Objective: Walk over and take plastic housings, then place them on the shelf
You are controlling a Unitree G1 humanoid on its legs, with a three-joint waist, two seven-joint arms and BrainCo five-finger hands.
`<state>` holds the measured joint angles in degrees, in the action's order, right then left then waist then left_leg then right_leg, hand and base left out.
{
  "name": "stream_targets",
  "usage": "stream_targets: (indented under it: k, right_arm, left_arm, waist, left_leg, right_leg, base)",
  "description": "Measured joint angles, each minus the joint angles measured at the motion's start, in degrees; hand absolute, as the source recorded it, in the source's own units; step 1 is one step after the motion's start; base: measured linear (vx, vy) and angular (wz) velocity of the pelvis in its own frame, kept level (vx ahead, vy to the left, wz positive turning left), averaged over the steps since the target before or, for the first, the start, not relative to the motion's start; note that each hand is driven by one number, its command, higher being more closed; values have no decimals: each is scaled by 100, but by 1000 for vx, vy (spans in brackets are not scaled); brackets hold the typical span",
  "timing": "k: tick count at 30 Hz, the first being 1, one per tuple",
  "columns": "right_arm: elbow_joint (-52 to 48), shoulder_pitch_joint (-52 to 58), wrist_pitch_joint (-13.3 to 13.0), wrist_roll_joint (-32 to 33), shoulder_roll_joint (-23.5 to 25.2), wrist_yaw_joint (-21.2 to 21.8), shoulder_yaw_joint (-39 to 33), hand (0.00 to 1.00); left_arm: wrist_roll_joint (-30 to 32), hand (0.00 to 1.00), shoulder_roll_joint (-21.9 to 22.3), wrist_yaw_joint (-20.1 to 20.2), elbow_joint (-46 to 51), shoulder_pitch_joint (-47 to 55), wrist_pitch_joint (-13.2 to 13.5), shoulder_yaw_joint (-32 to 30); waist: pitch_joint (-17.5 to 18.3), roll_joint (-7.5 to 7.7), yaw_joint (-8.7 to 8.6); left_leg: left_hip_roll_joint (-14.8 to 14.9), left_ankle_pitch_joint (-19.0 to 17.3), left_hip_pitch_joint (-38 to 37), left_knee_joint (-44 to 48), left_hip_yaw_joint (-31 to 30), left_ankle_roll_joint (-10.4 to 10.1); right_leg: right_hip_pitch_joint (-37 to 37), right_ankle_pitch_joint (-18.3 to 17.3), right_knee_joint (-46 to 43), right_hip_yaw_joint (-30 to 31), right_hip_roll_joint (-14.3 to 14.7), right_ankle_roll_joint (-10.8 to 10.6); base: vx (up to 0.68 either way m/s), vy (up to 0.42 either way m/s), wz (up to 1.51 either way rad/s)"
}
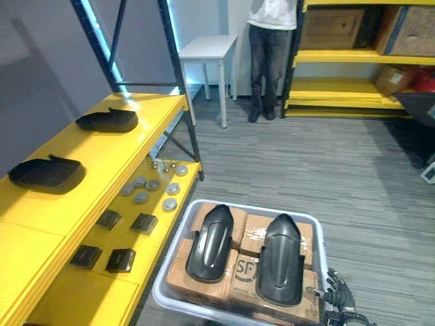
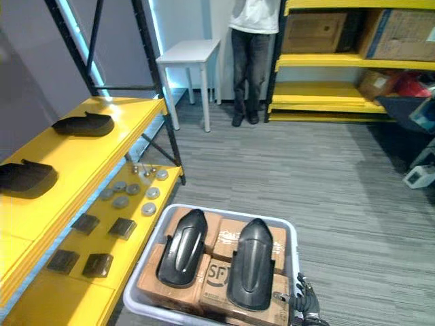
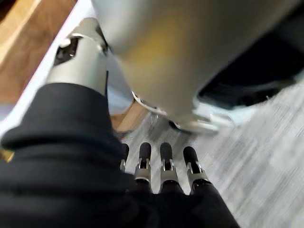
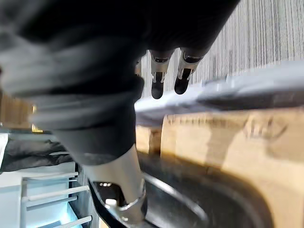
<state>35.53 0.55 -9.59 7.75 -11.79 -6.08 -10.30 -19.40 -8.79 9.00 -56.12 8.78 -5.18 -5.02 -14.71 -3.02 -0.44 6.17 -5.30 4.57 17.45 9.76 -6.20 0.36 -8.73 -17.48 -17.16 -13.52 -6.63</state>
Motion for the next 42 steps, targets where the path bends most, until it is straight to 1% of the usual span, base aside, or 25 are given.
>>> stream_targets:
  k: [1,2,3,4,5,7,9,10,11,13,15,17,19,21,23,25,28,30,31,32,33,35,38,40,42]
  right_arm:
    - [0,-185,1,-27,-3,-156,-3,0]
    - [8,-569,8,-39,-51,-564,-15,0]
    - [12,-652,11,-39,-74,-638,-15,0]
    - [76,-919,35,-39,-138,-872,-20,0]
    - [252,-1412,149,-38,-278,-1266,-78,0]
    - [409,-1725,264,-38,-447,-1472,-89,0]
    - [664,-2070,547,-37,-599,-1701,-89,0]
    - [733,-2188,678,-37,-636,-1749,-89,100]
    - [820,-2282,728,-38,-652,-1763,-87,100]
    - [979,-2585,1180,-43,-712,-1664,-80,100]
    - [1042,-2762,1329,-106,-876,-1598,-75,100]
    - [1120,-2988,1558,-184,-1106,-1392,-62,100]
    - [1410,-3317,1770,-557,-1450,-1061,188,100]
    - [1565,-3486,1874,-840,-1638,-934,359,100]
    - [1638,-3541,1956,-917,-1708,-947,484,100]
    - [1752,-3551,1985,-1038,-1727,-1145,589,100]
    - [1713,-3528,1953,-1071,-1722,-1503,822,100]
    - [1231,-3239,1957,-1203,-1673,-1735,834,100]
    - [1021,-3119,1965,-1296,-1650,-1772,834,100]
    - [440,-2776,2014,-1508,-1639,-1774,822,100]
    - [154,-2611,2035,-1634,-1639,-1760,809,100]
    - [-1184,-1912,2078,-2114,-1577,-1708,647,100]
    - [-1984,-1313,2088,-2482,-1487,-1563,492,100]
    - [-2139,-1029,2099,-2694,-1290,-1435,365,100]
    - [-2139,-900,2130,-2852,-1189,-1335,363,100]
  left_arm:
    - [-24,0,-11,2,14,-51,1,21]
    - [-164,0,-43,5,81,-150,4,114]
    - [-197,0,-47,7,96,-170,5,134]
    - [-256,0,-65,11,117,-230,13,202]
    - [-356,0,-107,21,111,-341,15,248]
    - [-439,0,-112,30,107,-415,23,331]
    - [-534,0,-107,65,43,-421,27,431]
    - [-606,0,-99,101,-15,-421,26,432]
    - [-639,0,-89,130,-32,-416,25,432]
    - [-665,0,-68,182,-118,-425,16,429]
    - [-738,0,-69,221,-120,-461,34,426]
    - [-799,0,-79,237,-130,-524,41,426]
    - [-871,0,-81,247,-127,-676,50,426]
    - [-872,0,-104,252,-128,-807,59,426]
    - [-932,0,-104,263,-129,-828,192,426]
    - [-1177,0,-108,264,-117,-832,427,435]
    - [-1767,0,-102,230,59,-883,649,543]
    - [-2345,0,-99,82,794,-895,826,644]
    - [-2455,0,-99,-27,1076,-877,875,646]
    - [-2660,0,-96,-347,1836,-764,909,589]
    - [-2707,0,-93,-517,2230,-686,889,520]
    - [-2873,0,-73,-1053,3730,-308,891,113]
    - [-2749,0,-54,-1581,5197,61,867,-150]
    - [-2396,0,-6,-1867,6375,384,715,-261]
    - [-2161,0,68,-1860,6908,530,607,-219]
  waist:
    - [-82,-4,-5]
    - [-266,-21,-1]
    - [-313,-25,4]
    - [-435,-43,19]
    - [-679,-47,47]
    - [-884,-65,139]
    - [-943,-114,159]
    - [-968,-151,163]
    - [-981,-166,171]
    - [-1011,-180,212]
    - [-1049,-191,241]
    - [-1065,-185,298]
    - [-1075,-188,362]
    - [-1076,-189,417]
    - [-1079,-190,424]
    - [-1080,-188,431]
    - [-1083,-183,430]
    - [-1096,-183,421]
    - [-1103,-177,426]
    - [-1106,-177,412]
    - [-1107,-176,388]
    - [-1090,-167,265]
    - [-864,-121,266]
    - [-591,-32,282]
    - [-360,19,282]
  left_leg:
    - [-3,-8,127,106,-41,18]
    - [8,-40,386,302,-85,86]
    - [14,-52,431,342,-90,107]
    - [24,-91,572,467,-114,184]
    - [-16,-136,845,721,-184,251]
    - [-72,-159,988,865,-175,315]
    - [-184,-136,1281,952,-184,376]
    - [-204,-123,1401,998,-183,397]
    - [-217,-116,1479,1030,-181,408]
    - [-250,-107,1830,1195,-149,429]
    - [-245,-121,2082,1356,-178,452]
    - [-212,-130,2262,1516,-205,457]
    - [-175,-133,2458,1662,-232,459]
    - [-125,-145,2600,1738,-228,483]
    - [-64,-138,2668,1760,-215,493]
    - [5,-117,2673,1764,-176,514]
    - [-13,-66,2595,1677,-166,522]
    - [-43,95,2288,1345,-181,539]
    - [-50,128,2164,1232,-181,532]
    - [-64,184,1838,981,-194,504]
    - [-76,211,1705,867,-211,490]
    - [-121,331,1167,400,-286,456]
    - [-130,396,821,-19,-366,432]
    - [-134,463,539,-300,-376,392]
    - [-144,468,360,-463,-369,388]
  right_leg:
    - [-84,-8,-84,-36,-21,-12]
    - [-293,-53,-284,-62,-62,2]
    - [-343,-63,-337,-61,-71,12]
    - [-494,-112,-520,-52,-98,28]
    - [-782,-246,-919,-28,-201,26]
    - [-1017,-333,-1229,70,-312,11]
    - [-1385,-403,-1546,107,-478,15]
    - [-1525,-416,-1646,126,-518,11]
    - [-1628,-424,-1716,152,-545,11]
    - [-2063,-480,-2013,256,-639,2]
    - [-2288,-522,-2187,243,-687,26]
    - [-2440,-548,-2322,235,-694,64]
    - [-2611,-559,-2448,219,-695,82]
    - [-2732,-558,-2512,203,-685,85]
    - [-2749,-557,-2514,135,-678,87]
    - [-2691,-563,-2504,48,-686,98]
    - [-2617,-549,-2443,30,-695,117]
    - [-2303,-466,-2147,-84,-653,165]
    - [-2181,-438,-2046,-107,-630,166]
    - [-1837,-385,-1799,-176,-576,150]
    - [-1689,-369,-1692,-226,-563,144]
    - [-1077,-271,-1200,-413,-463,106]
    - [-621,-155,-676,-595,-323,63]
    - [-238,-22,-228,-720,-191,28]
    - [30,88,127,-756,-112,20]
  base:
    - [-146,86,29]
    - [-118,35,22]
    - [-171,47,19]
    - [-203,36,19]
    - [-248,39,19]
    - [-213,26,9]
    - [-169,21,14]
    - [-137,12,14]
    - [-120,-4,0]
    - [-111,-32,2]
    - [-87,-39,13]
    - [-68,-35,8]
    - [-79,-29,2]
    - [-92,-20,3]
    - [-52,-29,13]
    - [-22,-29,16]
    - [-3,-5,3]
    - [29,-28,5]
    - [71,-52,4]
    - [65,-44,2]
    - [101,-43,9]
    - [119,-28,15]
    - [162,-32,15]
    - [221,-40,9]
    - [204,-24,3]
